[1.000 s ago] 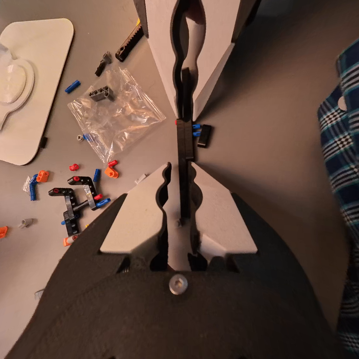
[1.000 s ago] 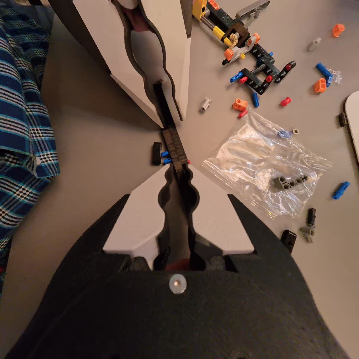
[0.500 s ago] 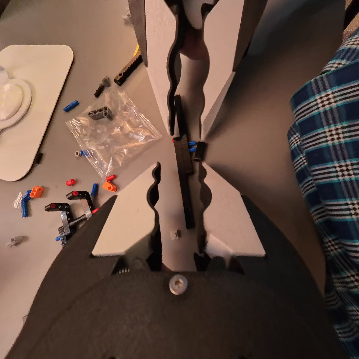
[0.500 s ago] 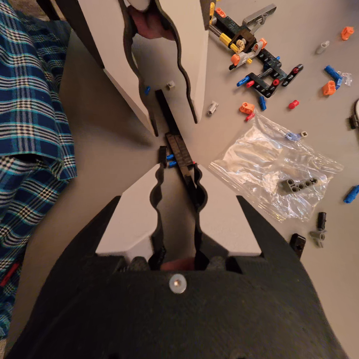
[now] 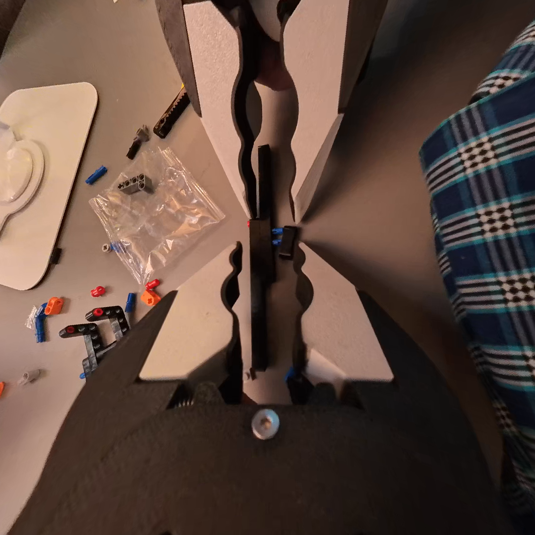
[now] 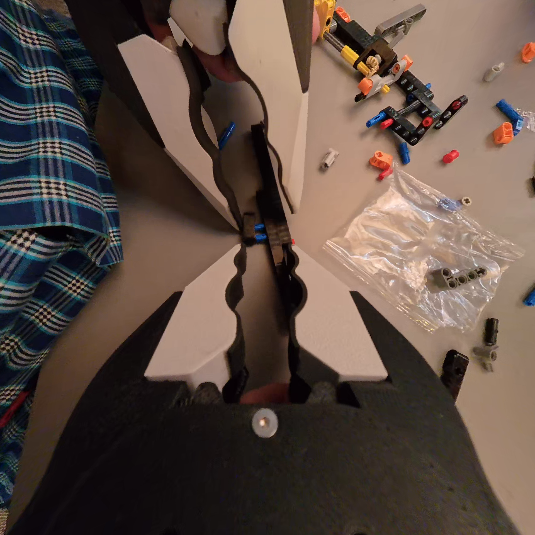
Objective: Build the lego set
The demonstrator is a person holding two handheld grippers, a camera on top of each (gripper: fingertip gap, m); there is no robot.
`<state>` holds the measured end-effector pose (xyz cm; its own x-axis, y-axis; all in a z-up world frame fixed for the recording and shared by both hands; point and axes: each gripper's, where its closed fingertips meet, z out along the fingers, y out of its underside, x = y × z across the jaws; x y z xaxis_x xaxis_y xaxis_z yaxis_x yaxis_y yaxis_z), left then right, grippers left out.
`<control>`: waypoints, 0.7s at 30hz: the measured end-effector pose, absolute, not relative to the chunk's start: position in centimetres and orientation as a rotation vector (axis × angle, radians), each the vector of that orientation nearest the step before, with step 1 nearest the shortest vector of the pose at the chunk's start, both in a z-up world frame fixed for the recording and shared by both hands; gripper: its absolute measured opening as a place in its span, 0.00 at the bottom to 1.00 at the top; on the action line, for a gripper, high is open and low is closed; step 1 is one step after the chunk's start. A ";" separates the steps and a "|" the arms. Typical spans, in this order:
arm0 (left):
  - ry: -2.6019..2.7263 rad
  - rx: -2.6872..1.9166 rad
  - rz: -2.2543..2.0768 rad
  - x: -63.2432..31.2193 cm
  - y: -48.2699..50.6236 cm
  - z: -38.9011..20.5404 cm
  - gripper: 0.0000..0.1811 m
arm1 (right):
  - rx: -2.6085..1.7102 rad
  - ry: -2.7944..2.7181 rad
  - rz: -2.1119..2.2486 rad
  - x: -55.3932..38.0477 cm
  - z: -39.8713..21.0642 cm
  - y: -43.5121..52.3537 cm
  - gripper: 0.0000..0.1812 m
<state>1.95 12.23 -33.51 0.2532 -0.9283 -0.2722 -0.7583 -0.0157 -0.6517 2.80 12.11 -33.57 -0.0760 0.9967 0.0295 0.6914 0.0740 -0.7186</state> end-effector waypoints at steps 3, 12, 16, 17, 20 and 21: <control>1.536 -1.810 -0.295 2.1 12.1 -33.5 0.17 | -1.663 -1.826 0.728 2.7 -33.6 12.1 0.14; 1.515 -1.816 -0.291 1.9 11.9 -33.5 0.13 | -1.661 -1.812 0.691 2.7 -33.7 12.4 0.13; 1.504 -1.820 -0.293 1.8 11.9 -33.4 0.17 | -1.659 -1.803 0.700 2.6 -33.4 12.5 0.15; 1.503 -1.825 -0.303 1.7 11.9 -33.4 0.19 | -1.658 -1.806 0.699 2.5 -33.4 12.5 0.16; 1.491 -1.823 -0.313 1.4 12.0 -33.0 0.21 | -1.651 -1.820 0.685 2.4 -33.4 12.6 0.18; 1.490 -1.825 -0.312 1.3 12.1 -32.9 0.21 | -1.648 -1.823 0.682 2.3 -33.5 12.7 0.20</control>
<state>1.27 12.10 -32.88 0.2933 -0.9198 -0.2606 -0.7377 -0.0443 -0.6737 2.33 12.68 -33.45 -0.0661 0.9944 0.0820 0.6965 0.1048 -0.7099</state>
